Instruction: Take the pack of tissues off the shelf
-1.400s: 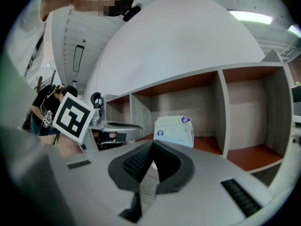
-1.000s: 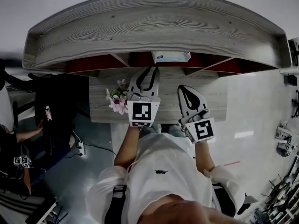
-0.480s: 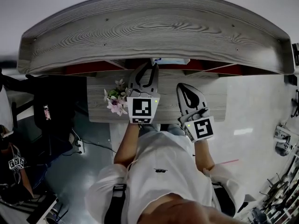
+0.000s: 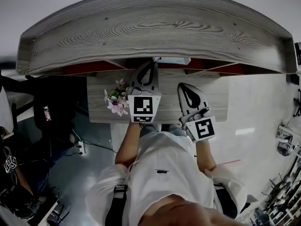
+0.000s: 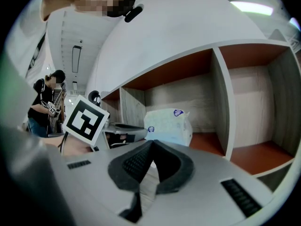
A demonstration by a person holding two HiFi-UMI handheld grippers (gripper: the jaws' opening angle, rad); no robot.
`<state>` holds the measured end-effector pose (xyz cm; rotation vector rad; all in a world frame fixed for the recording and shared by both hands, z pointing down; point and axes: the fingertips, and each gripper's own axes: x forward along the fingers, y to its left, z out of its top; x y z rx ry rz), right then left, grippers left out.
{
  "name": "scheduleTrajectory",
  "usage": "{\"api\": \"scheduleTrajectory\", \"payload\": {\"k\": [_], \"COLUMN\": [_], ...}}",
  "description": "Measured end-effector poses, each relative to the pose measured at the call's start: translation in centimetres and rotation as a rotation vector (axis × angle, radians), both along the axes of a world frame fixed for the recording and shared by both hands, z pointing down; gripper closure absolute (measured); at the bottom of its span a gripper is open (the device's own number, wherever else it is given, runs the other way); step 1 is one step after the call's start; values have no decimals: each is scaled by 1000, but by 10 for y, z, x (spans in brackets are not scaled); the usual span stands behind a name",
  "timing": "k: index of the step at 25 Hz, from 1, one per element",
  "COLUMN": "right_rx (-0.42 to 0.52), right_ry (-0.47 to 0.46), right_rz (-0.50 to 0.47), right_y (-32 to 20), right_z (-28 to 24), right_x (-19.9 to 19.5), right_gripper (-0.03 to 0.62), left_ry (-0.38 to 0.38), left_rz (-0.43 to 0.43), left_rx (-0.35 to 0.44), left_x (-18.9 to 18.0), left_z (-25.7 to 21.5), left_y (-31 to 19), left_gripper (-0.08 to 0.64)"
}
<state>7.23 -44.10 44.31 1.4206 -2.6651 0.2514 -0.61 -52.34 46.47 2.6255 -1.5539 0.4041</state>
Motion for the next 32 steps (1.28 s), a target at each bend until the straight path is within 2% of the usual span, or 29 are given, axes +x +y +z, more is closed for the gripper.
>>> {"api": "scheduleTrajectory", "payload": {"k": [32], "right_rx": [16], "right_ry": [19], "right_rz": [26], "right_y": [80], "right_z": [1], "right_x": [-15], "right_gripper": [568], "left_ry": [23], "left_rz": [56], "left_rx": [-14], "left_x": [-8], "left_z": [4], "left_y": [93], "left_gripper": [530]}}
